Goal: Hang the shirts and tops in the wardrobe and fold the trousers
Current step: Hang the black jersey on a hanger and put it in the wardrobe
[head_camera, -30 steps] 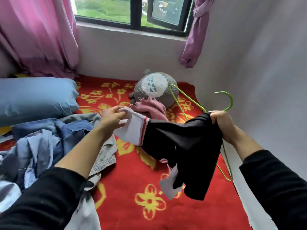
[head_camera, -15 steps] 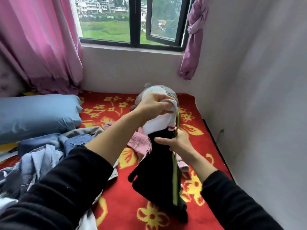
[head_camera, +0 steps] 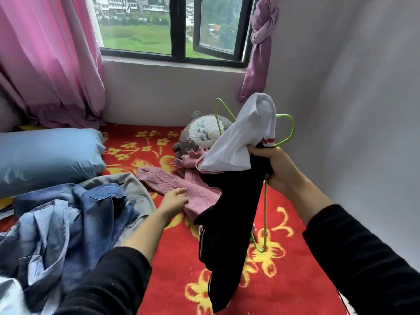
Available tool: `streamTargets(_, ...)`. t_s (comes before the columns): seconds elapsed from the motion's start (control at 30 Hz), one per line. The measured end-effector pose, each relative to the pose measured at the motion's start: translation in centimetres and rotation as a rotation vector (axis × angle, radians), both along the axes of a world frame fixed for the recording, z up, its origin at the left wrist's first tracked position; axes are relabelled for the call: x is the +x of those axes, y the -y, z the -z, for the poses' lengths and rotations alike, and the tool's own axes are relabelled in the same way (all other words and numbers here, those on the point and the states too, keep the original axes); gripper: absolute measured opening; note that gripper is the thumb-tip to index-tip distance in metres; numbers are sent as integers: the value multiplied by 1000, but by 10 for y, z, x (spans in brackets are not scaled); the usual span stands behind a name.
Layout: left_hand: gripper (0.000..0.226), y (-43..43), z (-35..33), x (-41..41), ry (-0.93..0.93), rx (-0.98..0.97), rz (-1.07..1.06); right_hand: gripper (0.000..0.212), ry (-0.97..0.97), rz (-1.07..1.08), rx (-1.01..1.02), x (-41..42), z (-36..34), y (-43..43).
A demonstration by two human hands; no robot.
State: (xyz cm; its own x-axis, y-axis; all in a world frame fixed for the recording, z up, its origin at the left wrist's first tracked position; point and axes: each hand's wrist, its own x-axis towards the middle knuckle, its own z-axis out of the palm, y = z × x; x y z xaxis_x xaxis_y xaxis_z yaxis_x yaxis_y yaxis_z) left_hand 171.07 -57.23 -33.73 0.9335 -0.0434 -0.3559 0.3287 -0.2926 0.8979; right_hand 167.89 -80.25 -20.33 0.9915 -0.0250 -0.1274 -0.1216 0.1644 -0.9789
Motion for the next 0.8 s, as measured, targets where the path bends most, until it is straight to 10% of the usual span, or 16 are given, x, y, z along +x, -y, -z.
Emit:
streamTargets(0.2, 77, 25, 31, -4, 47, -141, 177, 34, 57, -47, 103, -4, -23, 18)
streamTargets(0.5, 6, 54, -12, 16, 305, -388, 270, 28, 44, 104, 15, -13, -20, 49)
streamTargets(0.6, 23, 50, -43, 23, 419, -323, 238, 4, 30, 419, -158, -15, -14, 61)
streamTargets(0.8, 9, 61, -84, 24, 592, -117, 437, 68, 101, 373, -296, -19, 24, 51)
